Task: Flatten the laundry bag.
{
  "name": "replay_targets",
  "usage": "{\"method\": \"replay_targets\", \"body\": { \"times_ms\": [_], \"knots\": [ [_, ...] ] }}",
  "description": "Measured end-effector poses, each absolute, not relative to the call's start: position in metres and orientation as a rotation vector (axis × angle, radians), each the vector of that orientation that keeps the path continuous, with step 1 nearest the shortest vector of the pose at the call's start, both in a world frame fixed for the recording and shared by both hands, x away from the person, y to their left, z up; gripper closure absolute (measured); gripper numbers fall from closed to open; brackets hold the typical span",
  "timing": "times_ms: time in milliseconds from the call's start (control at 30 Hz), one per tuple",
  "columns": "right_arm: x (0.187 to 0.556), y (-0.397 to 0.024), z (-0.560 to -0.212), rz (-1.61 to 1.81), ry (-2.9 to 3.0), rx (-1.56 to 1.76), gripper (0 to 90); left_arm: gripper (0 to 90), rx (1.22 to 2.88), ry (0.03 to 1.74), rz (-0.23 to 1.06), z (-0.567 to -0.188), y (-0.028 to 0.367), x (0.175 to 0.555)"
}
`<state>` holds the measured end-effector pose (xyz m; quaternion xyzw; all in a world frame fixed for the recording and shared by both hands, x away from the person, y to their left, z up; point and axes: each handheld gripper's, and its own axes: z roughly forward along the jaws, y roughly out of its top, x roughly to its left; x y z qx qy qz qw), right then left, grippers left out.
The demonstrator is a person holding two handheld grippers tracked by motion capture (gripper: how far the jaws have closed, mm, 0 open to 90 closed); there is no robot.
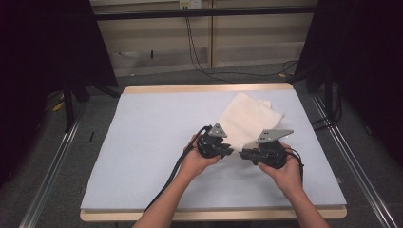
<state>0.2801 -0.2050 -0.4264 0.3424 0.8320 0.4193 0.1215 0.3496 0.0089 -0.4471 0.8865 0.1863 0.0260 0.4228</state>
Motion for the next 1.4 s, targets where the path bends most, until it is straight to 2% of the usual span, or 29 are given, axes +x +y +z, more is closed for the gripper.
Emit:
{"method": "replay_targets", "body": {
  "times_ms": [133, 200, 367, 433, 467, 500, 600, 800, 1400],
  "knots": [
    [0.279, -0.207, -0.426, 1.256, 2.402, 1.013, 78.3, 84.1, 2.214, 0.561, 0.015, -0.446, 0.012, 0.352],
    [0.278, -0.213, -0.425, 1.241, 2.371, 1.057, 64.5, 84.5, 2.168, 0.617, -0.031, -0.446, 0.018, 0.355],
    [0.274, -0.229, -0.429, 1.215, 2.331, 1.117, 61.2, 84.5, 2.109, 0.705, -0.059, -0.444, 0.03, 0.359],
    [0.274, -0.236, -0.432, 1.185, 2.321, 1.137, 62.0, 84.5, 2.088, 0.729, -0.067, -0.443, 0.034, 0.36],
    [0.275, -0.241, -0.436, 1.15, 2.316, 1.139, 67.0, 84.5, 2.047, 0.755, -0.111, -0.443, 0.037, 0.363],
    [0.275, -0.241, -0.436, 1.15, 2.316, 1.139, 67.0, 84.6, 2.047, 0.755, -0.111, -0.443, 0.037, 0.363],
    [0.277, -0.246, -0.445, 1.078, 2.317, 1.15, 82.4, 84.6, 2.003, 0.803, -0.138, -0.442, 0.042, 0.367],
    [0.283, -0.255, -0.459, 1.016, 2.296, 1.192, 86.3, 84.5, 1.946, 0.834, -0.154, -0.438, 0.052, 0.372],
    [0.281, -0.257, -0.461, 1.007, 2.288, 1.199, 86.4, 84.2, 1.923, 0.931, -0.013, -0.426, 0.085, 0.381]
  ]
}}
